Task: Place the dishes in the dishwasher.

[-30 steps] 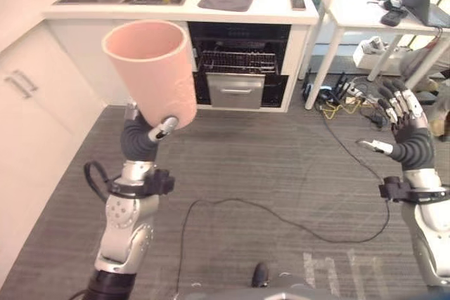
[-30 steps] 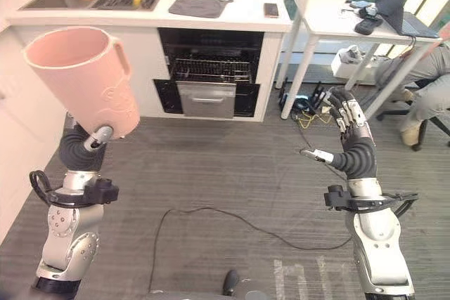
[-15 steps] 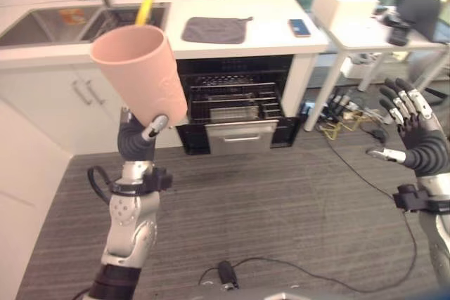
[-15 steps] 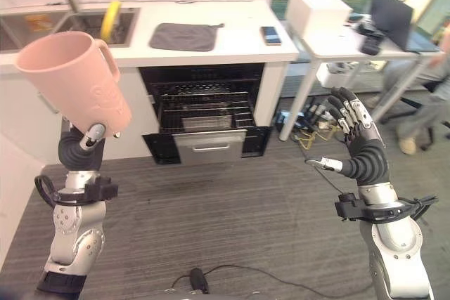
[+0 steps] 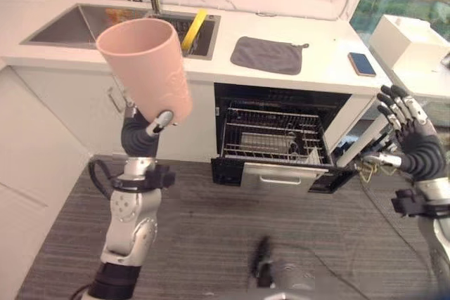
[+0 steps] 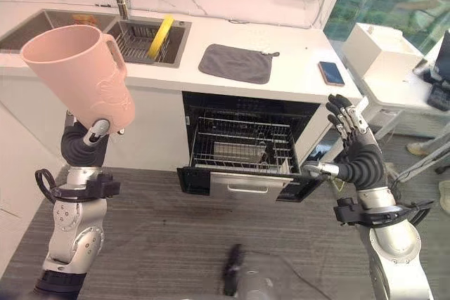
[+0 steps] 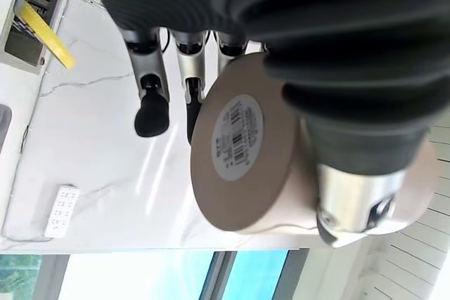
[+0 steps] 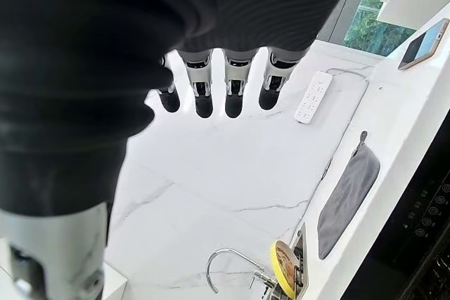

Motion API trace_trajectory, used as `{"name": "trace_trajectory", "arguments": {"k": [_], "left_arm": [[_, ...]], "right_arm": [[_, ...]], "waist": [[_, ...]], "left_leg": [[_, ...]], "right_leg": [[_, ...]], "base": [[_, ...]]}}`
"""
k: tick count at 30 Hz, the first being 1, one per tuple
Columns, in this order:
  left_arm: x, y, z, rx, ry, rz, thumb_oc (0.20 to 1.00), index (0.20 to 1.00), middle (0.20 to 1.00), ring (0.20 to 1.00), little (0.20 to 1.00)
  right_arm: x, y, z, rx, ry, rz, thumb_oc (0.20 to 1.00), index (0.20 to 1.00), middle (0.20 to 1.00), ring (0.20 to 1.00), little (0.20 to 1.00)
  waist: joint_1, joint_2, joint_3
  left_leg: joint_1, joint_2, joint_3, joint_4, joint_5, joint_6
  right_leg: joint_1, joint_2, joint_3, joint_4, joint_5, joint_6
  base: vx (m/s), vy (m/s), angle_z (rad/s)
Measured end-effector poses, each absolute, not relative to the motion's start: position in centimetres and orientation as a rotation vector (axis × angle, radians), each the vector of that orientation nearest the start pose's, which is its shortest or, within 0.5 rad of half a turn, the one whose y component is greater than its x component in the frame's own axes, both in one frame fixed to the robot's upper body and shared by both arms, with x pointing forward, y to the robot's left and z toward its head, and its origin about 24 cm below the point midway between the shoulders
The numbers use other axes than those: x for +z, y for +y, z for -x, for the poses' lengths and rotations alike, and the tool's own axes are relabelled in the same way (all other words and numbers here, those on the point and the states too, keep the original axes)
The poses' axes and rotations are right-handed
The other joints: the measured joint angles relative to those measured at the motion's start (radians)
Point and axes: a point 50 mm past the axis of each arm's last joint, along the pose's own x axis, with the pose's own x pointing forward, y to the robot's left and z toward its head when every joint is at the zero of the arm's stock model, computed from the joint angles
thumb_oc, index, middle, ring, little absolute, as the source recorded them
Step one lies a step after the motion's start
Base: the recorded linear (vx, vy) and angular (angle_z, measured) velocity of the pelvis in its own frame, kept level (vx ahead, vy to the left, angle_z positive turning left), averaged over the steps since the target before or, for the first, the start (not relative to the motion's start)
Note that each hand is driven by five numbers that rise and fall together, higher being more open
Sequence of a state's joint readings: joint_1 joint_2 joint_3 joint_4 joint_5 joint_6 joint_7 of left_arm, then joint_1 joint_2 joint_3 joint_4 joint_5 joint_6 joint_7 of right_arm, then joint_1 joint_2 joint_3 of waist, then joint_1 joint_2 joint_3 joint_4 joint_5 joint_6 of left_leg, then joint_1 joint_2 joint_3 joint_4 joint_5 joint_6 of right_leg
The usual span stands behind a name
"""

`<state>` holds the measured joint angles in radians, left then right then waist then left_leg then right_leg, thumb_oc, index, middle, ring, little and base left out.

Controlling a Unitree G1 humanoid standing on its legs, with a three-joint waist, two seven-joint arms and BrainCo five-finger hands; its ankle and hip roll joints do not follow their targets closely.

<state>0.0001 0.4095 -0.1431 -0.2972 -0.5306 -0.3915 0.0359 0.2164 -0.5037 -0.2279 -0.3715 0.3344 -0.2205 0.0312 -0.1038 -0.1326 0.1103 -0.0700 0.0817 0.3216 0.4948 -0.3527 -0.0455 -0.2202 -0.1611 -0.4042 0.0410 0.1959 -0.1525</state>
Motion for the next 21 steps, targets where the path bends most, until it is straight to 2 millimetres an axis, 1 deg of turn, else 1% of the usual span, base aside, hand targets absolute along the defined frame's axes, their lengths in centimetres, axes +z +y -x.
{"name": "trace_trajectory", "arguments": {"k": [1,2,3,4,5,6,7,8,9,10,11,12,13,14,15,16,17,18,19,20,21], "left_arm": [[13.6,17.3,-22.7,-0.193,-0.557,0.214,0.2,0.2,0.2,0.2,0.2],[13.1,17.3,-22.8,-0.174,-0.534,0.228,0.2,0.2,0.2,0.2,0.2],[13.2,17.5,-22.7,-0.162,-0.538,0.23,0.2,0.2,0.2,0.2,0.2],[13.8,18.4,-22.5,-0.137,-0.571,0.209,0.2,0.2,0.2,0.2,0.2],[14.6,19.3,-22.3,-0.116,-0.61,0.187,0.2,0.2,0.2,0.2,0.2],[15.3,20.0,-22.2,-0.095,-0.642,0.17,0.2,0.2,0.2,0.2,0.2],[14.9,19.9,-21.9,-0.083,-0.635,0.187,0.2,0.2,0.2,0.2,0.2],[14.5,19.7,-21.8,-0.095,-0.611,0.191,0.2,0.2,0.2,0.2,0.2],[14.3,19.5,-21.9,-0.106,-0.588,0.19,0.2,0.2,0.2,0.2,0.2],[14.5,19.4,-22.0,-0.111,-0.597,0.19,0.2,0.2,0.2,0.2,0.2],[14.6,19.3,-22.1,-0.113,-0.604,0.193,0.2,0.2,0.2,0.2,0.2],[14.8,19.2,-22.2,-0.116,-0.612,0.198,0.2,0.2,0.2,0.2,0.2],[14.7,19.2,-22.2,-0.115,-0.611,0.2,0.2,0.2,0.2,0.2,0.2],[14.6,19.3,-22.1,-0.11,-0.609,0.201,0.2,0.2,0.2,0.2,0.2],[14.7,19.3,-22.1,-0.101,-0.613,0.206,0.2,0.2,0.2,0.2,0.2],[14.6,19.3,-22.1,-0.096,-0.613,0.206,0.2,0.2,0.2,0.2,0.2],[14.5,19.2,-22.1,-0.1,-0.607,0.212,0.2,0.2,0.2,0.2,0.2],[14.4,18.8,-22.2,-0.107,-0.601,0.217,0.2,0.2,0.2,0.2,0.2],[14.5,18.8,-22.7,-0.104,-0.607,0.21,0.2,0.2,0.2,0.2,0.2],[14.6,18.7,-23.1,-0.102,-0.613,0.21,0.2,0.2,0.2,0.2,0.2],[15.0,18.5,-23.4,-0.107,-0.631,0.192,0.2,0.2,0.2,0.2,0.2]], "right_arm": [[14.1,-24.6,-21.0,-0.009,-0.437,0.22,1.0,1.0,1.0,1.0,1.0],[13.5,-24.3,-21.1,0.004,-0.41,0.211,1.0,1.0,1.0,1.0,1.0],[13.3,-24.3,-20.8,0.007,-0.397,0.22,1.0,1.0,1.0,1.0,1.0],[13.8,-24.4,-20.5,0.011,-0.415,0.238,1.0,1.0,1.0,1.0,1.0],[14.3,-24.1,-20.2,0.02,-0.44,0.241,1.0,1.0,1.0,1.0,1.0],[14.5,-23.9,-20.3,0.034,-0.45,0.242,1.0,1.0,1.0,1.0,1.0],[14.9,-23.9,-20.7,0.035,-0.459,0.245,1.0,1.0,1.0,1.0,1.0],[15.2,-23.7,-21.0,0.041,-0.473,0.243,1.0,1.0,1.0,1.0,1.0],[15.7,-23.5,-21.5,0.055,-0.484,0.245,1.0,1.0,1.0,1.0,1.0],[16.2,-23.9,-21.5,0.063,-0.493,0.276,1.0,1.0,1.0,1.0,1.0],[16.5,-24.1,-21.5,0.065,-0.495,0.298,1.0,1.0,1.0,1.0,1.0],[16.7,-24.2,-21.6,0.071,-0.494,0.306,1.0,1.0,1.0,1.0,1.0],[16.6,-24.2,-21.6,0.069,-0.483,0.297,1.0,1.0,1.0,1.0,1.0],[16.3,-24.1,-21.7,0.073,-0.469,0.289,1.0,1.0,1.0,1.0,1.0],[16.2,-23.3,-22.1,0.096,-0.474,0.265,1.0,1.0,1.0,1.0,1.0],[16.1,-22.5,-22.4,0.124,-0.478,0.245,1.0,1.0,1.0,1.0,1.0],[15.8,-22.3,-22.3,0.125,-0.472,0.237,1.0,1.0,1.0,1.0,1.0],[15.4,-22.6,-22.0,0.125,-0.444,0.251,1.0,1.0,1.0,1.0,1.0],[15.2,-22.6,-21.9,0.119,-0.438,0.244,1.0,1.0,1.0,1.0,1.0],[15.2,-22.7,-21.6,0.116,-0.438,0.247,1.0,1.0,1.0,1.0,1.0],[15.0,-22.9,-21.3,0.102,-0.435,0.236,1.0,1.0,1.0,1.0,1.0]], "waist": [[0.018,0.021,0.015],[0.0,0.046,0.03],[0.008,0.075,0.04],[0.037,0.099,0.049],[0.04,0.094,0.046],[0.03,0.071,0.032],[0.037,0.1,0.03],[0.045,0.109,0.033],[0.043,0.107,0.031],[0.034,0.106,0.03],[0.036,0.099,0.03],[0.039,0.088,0.03],[0.045,0.084,0.031],[0.058,0.082,0.035],[0.064,0.092,0.035],[0.069,0.111,0.038],[0.065,0.119,0.034],[0.033,0.123,0.033],[0.005,0.123,0.033],[-0.015,0.14,0.027],[-0.034,0.139,0.027]], "left_leg": [[-0.013,0.083,0.018,-0.136,0.092,-0.054],[0.032,0.089,0.03,-0.221,0.139,-0.055],[0.111,0.09,0.053,-0.318,0.186,-0.07],[0.209,0.108,0.091,-0.388,0.199,-0.079],[0.244,0.124,0.102,-0.404,0.203,-0.086],[0.261,0.141,0.11,-0.409,0.215,-0.107],[0.277,0.202,0.141,-0.401,0.242,-0.126],[0.288,0.231,0.147,-0.381,0.286,-0.107],[0.285,0.25,0.14,-0.339,0.37,-0.085],[0.25,0.283,0.124,-0.244,0.44,-0.096],[0.208,0.289,0.113,-0.163,0.455,-0.114],[0.062,0.23,0.057,0.019,0.396,-0.147],[-0.019,0.192,0.046,0.084,0.345,-0.137],[-0.06,0.154,0.059,0.008,0.296,-0.122],[-0.058,0.132,0.102,-0.229,0.294,-0.103],[-0.066,0.141,0.101,-0.376,0.342,-0.078],[-0.069,0.145,0.1,-0.388,0.394,-0.043],[-0.053,0.135,0.099,-0.371,0.431,-0.022],[-0.033,0.105,0.102,-0.336,0.396,-0.014],[0.008,0.074,0.107,-0.391,0.398,-0.012],[0.042,0.039,0.116,-0.459,0.414,-0.006]], "right_leg": [[-0.05,-0.02,0.004,0.065,0.007,0.122],[-0.063,-0.052,-0.01,0.134,-0.044,0.178],[-0.026,-0.107,-0.069,0.137,-0.066,0.217],[0.041,-0.14,-0.095,0.104,-0.077,0.236],[0.082,-0.135,-0.103,0.076,-0.083,0.244],[0.124,-0.105,-0.101,0.051,-0.067,0.252],[0.133,-0.034,-0.094,0.057,-0.103,0.241],[0.145,0.0,-0.079,0.056,-0.118,0.214],[0.164,0.02,-0.071,0.056,-0.137,0.186],[0.199,0.038,-0.07,0.036,-0.162,0.168],[0.216,0.042,-0.062,0.019,-0.169,0.148],[0.229,0.035,-0.05,-0.026,-0.185,0.121],[0.25,0.041,-0.05,-0.069,-0.161,0.127],[0.282,0.055,-0.048,-0.108,-0.152,0.137],[0.307,0.076,-0.044,-0.125,-0.152,0.14],[0.32,0.102,-0.025,-0.126,-0.154,0.143],[0.339,0.109,-0.011,-0.126,-0.162,0.153],[0.36,0.104,-0.013,-0.127,-0.174,0.17],[0.379,0.084,-0.017,-0.125,-0.183,0.187],[0.379,0.076,-0.003,-0.118,-0.185,0.203],[0.376,0.052,0.007,-0.106,-0.185,0.225]], "base": [[0.34,-0.629,0.33],[0.29,-0.559,0.06],[0.25,-0.603,-0.06],[0.21,-0.599,-0.3],[0.29,-0.625,-0.31],[0.35,-0.533,-0.18],[0.31,-0.438,-0.36],[0.24,-0.421,-0.65],[0.14,-0.399,-0.45],[0.09,-0.28,-0.33],[0.05,-0.149,-0.18],[0.08,0.044,-0.22],[0.05,0.122,-0.21],[0.05,0.17,-0.24],[0.03,0.089,-0.56],[0.08,0.313,-0.73],[0.08,0.324,-0.76],[0.1,0.406,-0.55],[0.05,0.212,-0.45],[0.05,0.242,-0.37],[0.03,0.215,-0.25]]}}
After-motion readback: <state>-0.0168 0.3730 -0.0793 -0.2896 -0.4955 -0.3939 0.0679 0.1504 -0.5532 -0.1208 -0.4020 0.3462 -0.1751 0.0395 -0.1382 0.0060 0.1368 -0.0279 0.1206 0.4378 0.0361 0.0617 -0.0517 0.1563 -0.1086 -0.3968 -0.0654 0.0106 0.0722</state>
